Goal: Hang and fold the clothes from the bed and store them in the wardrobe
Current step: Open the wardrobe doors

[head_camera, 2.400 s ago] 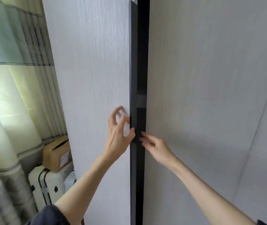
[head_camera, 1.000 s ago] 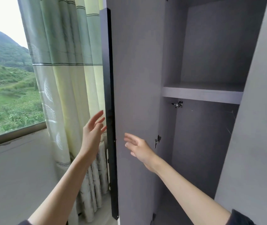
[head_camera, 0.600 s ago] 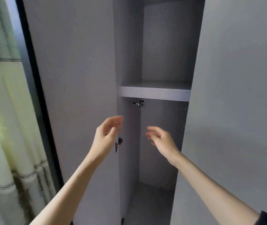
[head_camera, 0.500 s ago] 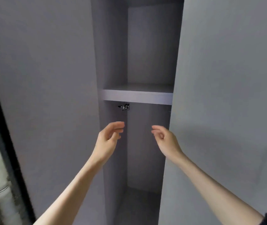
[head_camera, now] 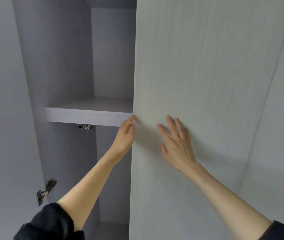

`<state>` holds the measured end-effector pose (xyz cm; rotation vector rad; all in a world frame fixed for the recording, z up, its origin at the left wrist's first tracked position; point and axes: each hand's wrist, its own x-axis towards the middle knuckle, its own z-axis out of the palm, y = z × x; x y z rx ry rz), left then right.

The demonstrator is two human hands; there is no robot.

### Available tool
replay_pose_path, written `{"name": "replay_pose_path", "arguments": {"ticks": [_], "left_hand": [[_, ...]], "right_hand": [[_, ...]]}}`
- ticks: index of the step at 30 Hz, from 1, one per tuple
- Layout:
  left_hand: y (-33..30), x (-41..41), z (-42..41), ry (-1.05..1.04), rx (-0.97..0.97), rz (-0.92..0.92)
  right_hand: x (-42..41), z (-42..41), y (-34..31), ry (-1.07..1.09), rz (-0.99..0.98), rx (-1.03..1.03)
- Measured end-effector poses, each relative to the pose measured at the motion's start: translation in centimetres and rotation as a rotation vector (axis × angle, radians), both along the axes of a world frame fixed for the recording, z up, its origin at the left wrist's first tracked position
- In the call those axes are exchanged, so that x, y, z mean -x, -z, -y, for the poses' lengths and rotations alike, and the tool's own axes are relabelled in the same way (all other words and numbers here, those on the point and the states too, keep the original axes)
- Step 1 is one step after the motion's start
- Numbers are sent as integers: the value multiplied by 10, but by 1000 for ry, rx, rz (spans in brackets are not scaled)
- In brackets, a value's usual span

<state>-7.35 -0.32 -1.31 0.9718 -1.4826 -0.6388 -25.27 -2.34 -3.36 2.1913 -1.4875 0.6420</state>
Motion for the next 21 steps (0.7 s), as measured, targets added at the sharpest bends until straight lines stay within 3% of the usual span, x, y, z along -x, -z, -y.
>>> {"name": "replay_pose_path", "arguments": {"ticks": [4, 9, 15, 21], "left_hand": [[-6, -5, 14, 55, -32, -58], [-19, -19, 13, 175, -273, -406], [-29, -28, -12, 235, -339, -362], [-21, -34, -62, 372, -312, -272]], "right_hand": [[4, 3, 5, -5, -32, -28], [-3, -7, 1, -31, 57, -111], [-29, -39, -5, -10, 215, -205], [-40, -102, 22, -146, 581, -284]]}}
